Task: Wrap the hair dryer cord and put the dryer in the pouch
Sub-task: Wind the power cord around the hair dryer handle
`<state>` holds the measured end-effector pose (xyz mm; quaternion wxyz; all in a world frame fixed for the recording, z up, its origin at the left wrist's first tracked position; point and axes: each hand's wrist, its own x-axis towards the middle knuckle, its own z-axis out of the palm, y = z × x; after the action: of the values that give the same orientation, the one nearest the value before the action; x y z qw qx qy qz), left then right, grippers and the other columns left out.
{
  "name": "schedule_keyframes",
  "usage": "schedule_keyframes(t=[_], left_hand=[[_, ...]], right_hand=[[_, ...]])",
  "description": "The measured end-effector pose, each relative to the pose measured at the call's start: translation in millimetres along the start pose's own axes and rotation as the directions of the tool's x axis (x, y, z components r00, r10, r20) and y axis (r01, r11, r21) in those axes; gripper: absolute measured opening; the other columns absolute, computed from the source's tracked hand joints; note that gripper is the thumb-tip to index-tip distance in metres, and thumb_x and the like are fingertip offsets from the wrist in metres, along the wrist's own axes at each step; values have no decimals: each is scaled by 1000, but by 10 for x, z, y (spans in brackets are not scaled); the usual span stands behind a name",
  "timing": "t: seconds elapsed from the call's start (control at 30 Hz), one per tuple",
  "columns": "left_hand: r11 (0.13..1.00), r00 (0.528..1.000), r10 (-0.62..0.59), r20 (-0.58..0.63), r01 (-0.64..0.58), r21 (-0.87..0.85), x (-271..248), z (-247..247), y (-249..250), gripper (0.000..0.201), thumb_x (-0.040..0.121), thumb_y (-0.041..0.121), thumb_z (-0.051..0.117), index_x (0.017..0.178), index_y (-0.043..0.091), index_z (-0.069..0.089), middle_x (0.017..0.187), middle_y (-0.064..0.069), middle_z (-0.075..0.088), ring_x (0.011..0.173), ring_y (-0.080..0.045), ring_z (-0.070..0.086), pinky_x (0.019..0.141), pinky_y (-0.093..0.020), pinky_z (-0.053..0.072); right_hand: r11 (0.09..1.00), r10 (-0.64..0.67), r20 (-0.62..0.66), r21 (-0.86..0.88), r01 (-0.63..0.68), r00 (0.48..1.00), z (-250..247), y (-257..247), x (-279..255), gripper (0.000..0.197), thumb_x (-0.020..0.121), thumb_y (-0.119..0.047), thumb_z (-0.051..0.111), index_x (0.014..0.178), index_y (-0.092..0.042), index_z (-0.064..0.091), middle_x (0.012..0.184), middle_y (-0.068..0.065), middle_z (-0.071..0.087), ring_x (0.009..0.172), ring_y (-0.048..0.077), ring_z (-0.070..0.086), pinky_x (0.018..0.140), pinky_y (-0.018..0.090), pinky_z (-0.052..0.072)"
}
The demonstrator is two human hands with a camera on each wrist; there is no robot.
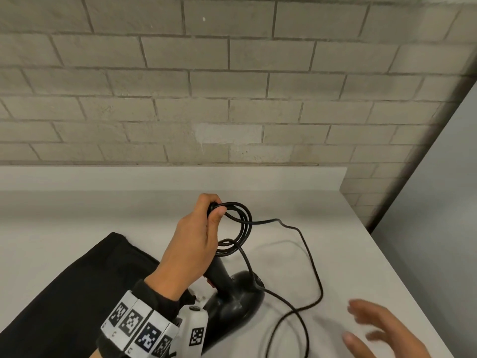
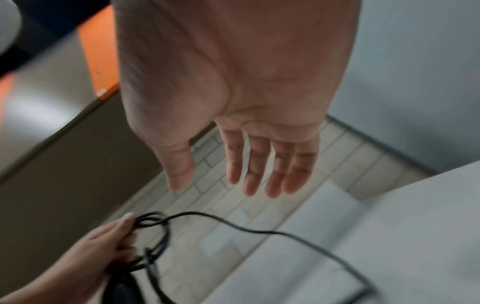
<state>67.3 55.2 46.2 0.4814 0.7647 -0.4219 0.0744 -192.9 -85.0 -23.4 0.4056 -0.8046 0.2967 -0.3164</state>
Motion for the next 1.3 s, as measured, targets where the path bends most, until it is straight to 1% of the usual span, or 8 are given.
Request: schedule_keyframes(t=[0.23, 0.33, 0.47, 0.67, 0.83, 0.93, 1.1, 1.3], left_hand=[[999, 998, 54, 32, -54, 4, -57, 52, 159, 23, 99, 39, 37, 107, 22, 51, 54, 13, 41, 45, -4, 42, 45, -15, 32], [999, 998, 51, 32, -51, 1, -72, 31, 163, 23, 99, 38, 37, 108, 21, 50, 53, 11, 41, 45, -3, 42, 46, -13, 31], [1000, 1000, 24, 15, -25, 4, -63, -23, 97, 20, 99, 39, 36, 107, 25, 49, 53, 9, 41, 45, -4, 41, 45, -14, 31], [1000, 1000, -3, -6, 3, 16, -40, -29, 25, 19, 100, 37, 37, 106, 24, 49, 55, 11, 43, 46, -5, 42, 46, -16, 32], [1000, 1000, -4, -8, 4, 10, -27, -25, 4, 19, 100, 37, 37, 107, 24, 49, 53, 10, 41, 44, -5, 40, 45, -14, 31], [1000, 1000, 2, 0, -2, 4, -36, -25, 25, 19, 100, 38, 37, 106, 25, 49, 53, 9, 42, 46, -6, 42, 45, -14, 31], [999, 999, 33, 22, -33, -2, -76, -13, 86, 18, 100, 38, 37, 107, 26, 48, 53, 11, 40, 47, -4, 40, 46, -14, 31], [998, 996, 61, 66, -62, 2, -151, -2, 210, 18, 99, 41, 34, 106, 29, 45, 54, 13, 39, 51, -1, 44, 50, -12, 34]], right_hand=[[997, -79, 267, 28, 74, 961, 692, -735, 446, 42, 79, -69, 58, 110, -41, 62, 105, -26, 64, 102, -10, 55, 87, 16, 43], [989, -143, 359, 90, 119, 922, 903, -871, 467, 13, 95, -40, 58, 93, -33, 68, 80, -16, 70, 81, -4, 64, 76, 15, 49], [949, -130, 278, 314, 38, 952, 639, -892, 411, 20, 96, -25, 58, 82, -30, 72, 72, 0, 69, 72, 7, 66, 77, 22, 54], [838, -117, -66, 530, 134, 991, 45, -623, 269, 58, 68, -70, 72, 84, -14, 76, 58, 12, 64, 55, 21, 62, 64, 24, 57], [860, -35, -115, 503, 89, 993, -331, -203, 265, 49, 77, -55, 72, 84, -7, 71, 55, 13, 55, 52, 24, 53, 53, 24, 50], [922, 7, -20, 387, 2, 1000, -337, -11, 297, 19, 87, -15, 62, 73, -17, 75, 50, 11, 55, 50, 20, 51, 53, 18, 48], [988, -106, 53, -105, 111, 993, -35, -48, 395, 38, 85, -20, 71, 101, -54, 65, 104, -27, 65, 93, -3, 59, 76, 11, 48], [880, -408, 73, -233, 414, 910, 332, -614, 676, 49, 90, -38, 60, 136, -26, 47, 137, -11, 49, 132, 3, 38, 109, 21, 30]])
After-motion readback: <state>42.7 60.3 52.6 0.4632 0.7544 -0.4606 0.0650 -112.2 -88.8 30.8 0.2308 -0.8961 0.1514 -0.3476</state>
